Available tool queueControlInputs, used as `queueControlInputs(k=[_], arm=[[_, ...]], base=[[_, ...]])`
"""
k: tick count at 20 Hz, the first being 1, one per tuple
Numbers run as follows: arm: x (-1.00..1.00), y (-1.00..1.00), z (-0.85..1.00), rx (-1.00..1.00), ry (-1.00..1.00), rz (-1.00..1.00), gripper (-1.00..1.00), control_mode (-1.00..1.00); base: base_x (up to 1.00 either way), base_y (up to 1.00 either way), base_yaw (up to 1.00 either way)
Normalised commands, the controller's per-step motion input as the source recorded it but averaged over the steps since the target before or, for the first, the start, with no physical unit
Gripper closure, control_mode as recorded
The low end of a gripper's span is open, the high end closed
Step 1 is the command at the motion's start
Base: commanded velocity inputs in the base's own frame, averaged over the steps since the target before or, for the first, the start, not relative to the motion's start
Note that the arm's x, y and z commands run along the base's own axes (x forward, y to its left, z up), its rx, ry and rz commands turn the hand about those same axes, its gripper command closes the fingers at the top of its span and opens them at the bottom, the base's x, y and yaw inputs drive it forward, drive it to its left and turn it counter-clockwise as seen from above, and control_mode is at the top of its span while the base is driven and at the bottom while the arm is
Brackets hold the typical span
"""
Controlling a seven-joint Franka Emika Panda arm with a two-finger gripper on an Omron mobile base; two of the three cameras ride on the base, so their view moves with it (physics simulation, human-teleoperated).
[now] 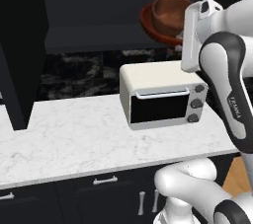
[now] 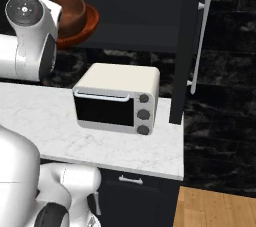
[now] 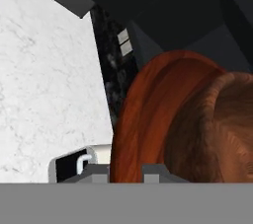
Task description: Pick up the bowls on the counter and stack them on top of one another in the open cabinet. Place the smaller bowl on top of the larger bowl.
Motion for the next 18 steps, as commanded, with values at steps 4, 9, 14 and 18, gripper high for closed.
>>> queueControlInputs(k=[4, 9, 14, 18], arm=[[0.61, -0.20, 0.00, 0.00, -0.05, 0.00, 1.00, -1.00], [0.70, -0.30, 0.00, 0.00, 0.00, 0.00, 1.00, -1.00], [0.76, -0.35, 0.00, 0.00, 0.03, 0.00, 1.00, -1.00], [0.87, -0.29, -0.03, 0.00, 0.00, 0.00, 1.00, -1.00]], base=[[0.00, 0.00, 0.00], [0.00, 0.00, 0.00], [0.00, 0.00, 0.00], [0.00, 0.00, 0.00]])
